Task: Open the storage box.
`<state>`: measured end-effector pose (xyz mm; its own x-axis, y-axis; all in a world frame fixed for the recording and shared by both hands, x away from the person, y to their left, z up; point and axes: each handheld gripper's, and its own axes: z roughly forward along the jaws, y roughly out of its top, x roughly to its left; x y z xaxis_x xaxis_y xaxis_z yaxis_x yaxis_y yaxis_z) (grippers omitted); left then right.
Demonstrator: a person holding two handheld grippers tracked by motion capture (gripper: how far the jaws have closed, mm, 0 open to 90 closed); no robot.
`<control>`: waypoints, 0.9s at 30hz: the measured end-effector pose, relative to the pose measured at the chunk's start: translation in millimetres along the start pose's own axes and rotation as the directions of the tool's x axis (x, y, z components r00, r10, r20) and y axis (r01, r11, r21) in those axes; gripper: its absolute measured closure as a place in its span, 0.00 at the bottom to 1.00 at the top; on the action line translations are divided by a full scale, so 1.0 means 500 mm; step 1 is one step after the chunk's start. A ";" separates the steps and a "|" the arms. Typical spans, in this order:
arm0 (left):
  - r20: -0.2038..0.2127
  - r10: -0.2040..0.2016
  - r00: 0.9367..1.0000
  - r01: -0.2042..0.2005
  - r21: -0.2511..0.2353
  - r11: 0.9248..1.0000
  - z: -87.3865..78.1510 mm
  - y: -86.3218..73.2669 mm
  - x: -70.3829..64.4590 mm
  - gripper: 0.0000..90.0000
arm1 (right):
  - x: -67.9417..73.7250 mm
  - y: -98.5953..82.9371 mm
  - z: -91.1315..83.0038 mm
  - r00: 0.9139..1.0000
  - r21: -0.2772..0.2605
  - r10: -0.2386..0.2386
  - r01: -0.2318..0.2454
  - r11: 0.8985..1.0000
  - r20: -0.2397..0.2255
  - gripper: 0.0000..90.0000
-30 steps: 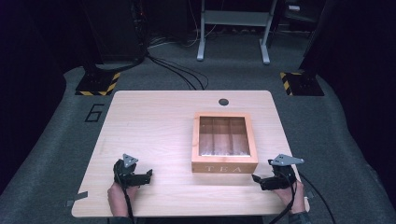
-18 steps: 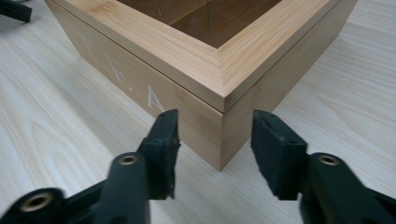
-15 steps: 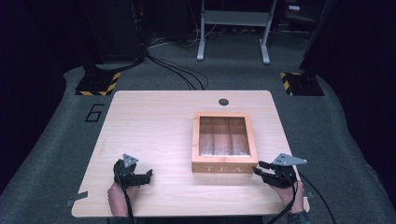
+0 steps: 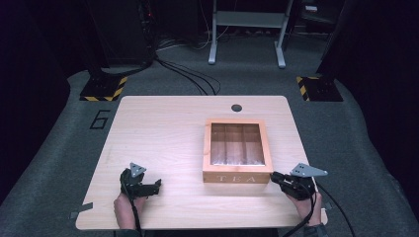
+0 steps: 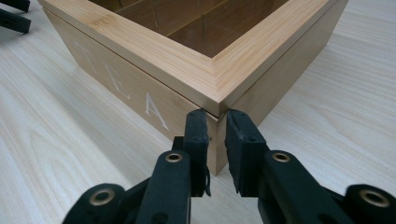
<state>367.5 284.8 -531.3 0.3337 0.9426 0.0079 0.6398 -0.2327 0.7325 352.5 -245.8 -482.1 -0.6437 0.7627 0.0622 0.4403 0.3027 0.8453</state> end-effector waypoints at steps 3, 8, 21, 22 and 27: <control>0.000 0.000 1.000 0.000 0.000 1.000 0.000 0.000 0.000 0.05 | -0.003 -0.004 0.000 1.000 -0.014 0.005 -0.005 1.000 -0.014 0.89; 0.000 0.000 1.000 0.000 0.000 1.000 0.000 0.000 0.000 0.05 | -0.004 -0.006 -0.001 1.000 -0.036 0.018 -0.019 0.999 -0.019 0.89; 0.000 0.000 1.000 0.000 0.000 1.000 0.000 0.000 0.000 0.05 | -0.006 0.003 -0.013 0.999 -0.093 0.029 -0.032 0.995 -0.033 0.89; 0.000 0.000 1.000 0.000 0.000 1.000 0.000 0.000 0.000 0.05 | -0.006 0.003 -0.013 0.999 -0.093 0.029 -0.032 0.995 -0.033 0.89; 0.000 0.000 1.000 0.000 0.000 1.000 0.000 0.000 0.000 0.05 | -0.005 0.013 -0.014 0.999 -0.115 0.027 -0.031 0.993 -0.030 0.89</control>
<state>367.5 284.8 -531.3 0.3339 0.9426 0.0077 0.6397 -0.2326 0.7326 352.5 -249.5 -473.2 -0.6497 0.7534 0.1011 0.3848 0.2112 0.8985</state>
